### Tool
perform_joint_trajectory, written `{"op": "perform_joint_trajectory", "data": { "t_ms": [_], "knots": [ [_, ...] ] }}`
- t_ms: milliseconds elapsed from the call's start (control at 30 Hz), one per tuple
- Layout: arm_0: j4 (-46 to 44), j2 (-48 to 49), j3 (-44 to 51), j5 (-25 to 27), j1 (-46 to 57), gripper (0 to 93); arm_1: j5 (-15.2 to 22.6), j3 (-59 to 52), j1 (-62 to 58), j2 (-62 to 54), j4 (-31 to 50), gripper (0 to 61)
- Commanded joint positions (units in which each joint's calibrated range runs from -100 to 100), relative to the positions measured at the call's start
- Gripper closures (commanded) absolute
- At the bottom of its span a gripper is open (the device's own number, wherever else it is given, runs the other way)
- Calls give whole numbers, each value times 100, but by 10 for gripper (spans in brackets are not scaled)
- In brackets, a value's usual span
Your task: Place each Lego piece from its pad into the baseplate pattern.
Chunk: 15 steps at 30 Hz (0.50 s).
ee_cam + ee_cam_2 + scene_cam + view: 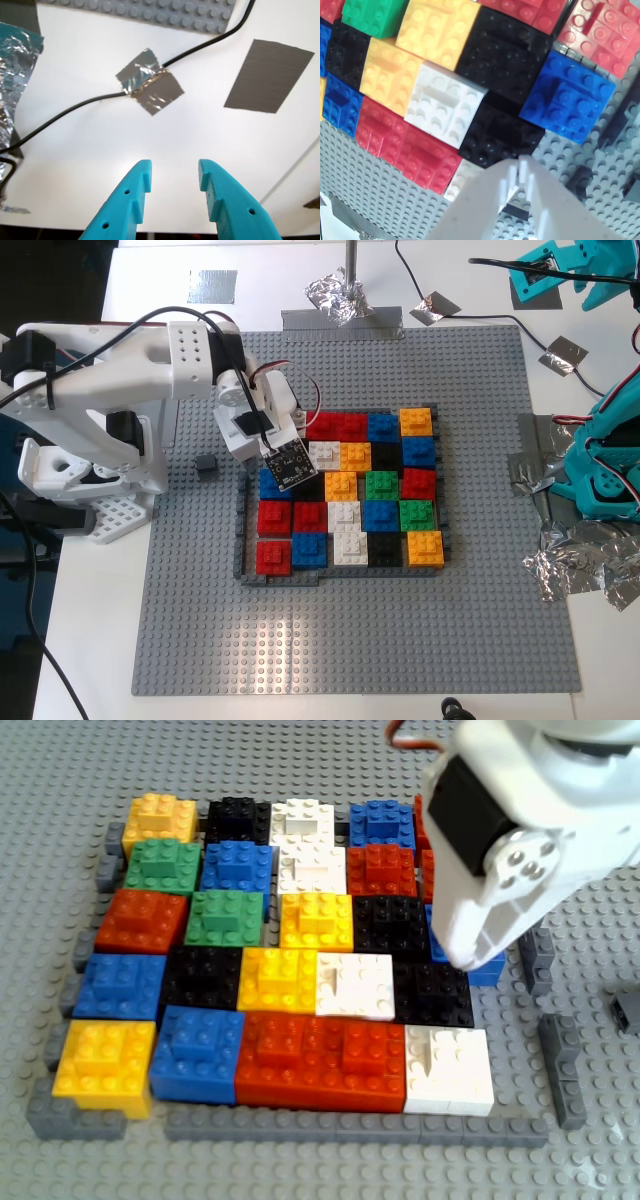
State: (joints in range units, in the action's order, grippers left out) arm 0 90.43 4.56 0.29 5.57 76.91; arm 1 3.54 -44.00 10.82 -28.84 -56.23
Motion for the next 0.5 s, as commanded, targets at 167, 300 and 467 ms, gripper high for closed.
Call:
{"op": "perform_joint_trajectory", "data": {
  "t_ms": [167, 300, 467],
  "knots": [
    [-4, 196, 84, 17, 45, 815, 151, 631, -142, -832, -1504, 612],
    [-4, 196, 84, 17, 45, 815, 283, 278, -498, -961, -1561, 612],
    [-4, 196, 84, 17, 45, 815, 508, -462, -882, -1013, -1008, 612]
  ]
}}
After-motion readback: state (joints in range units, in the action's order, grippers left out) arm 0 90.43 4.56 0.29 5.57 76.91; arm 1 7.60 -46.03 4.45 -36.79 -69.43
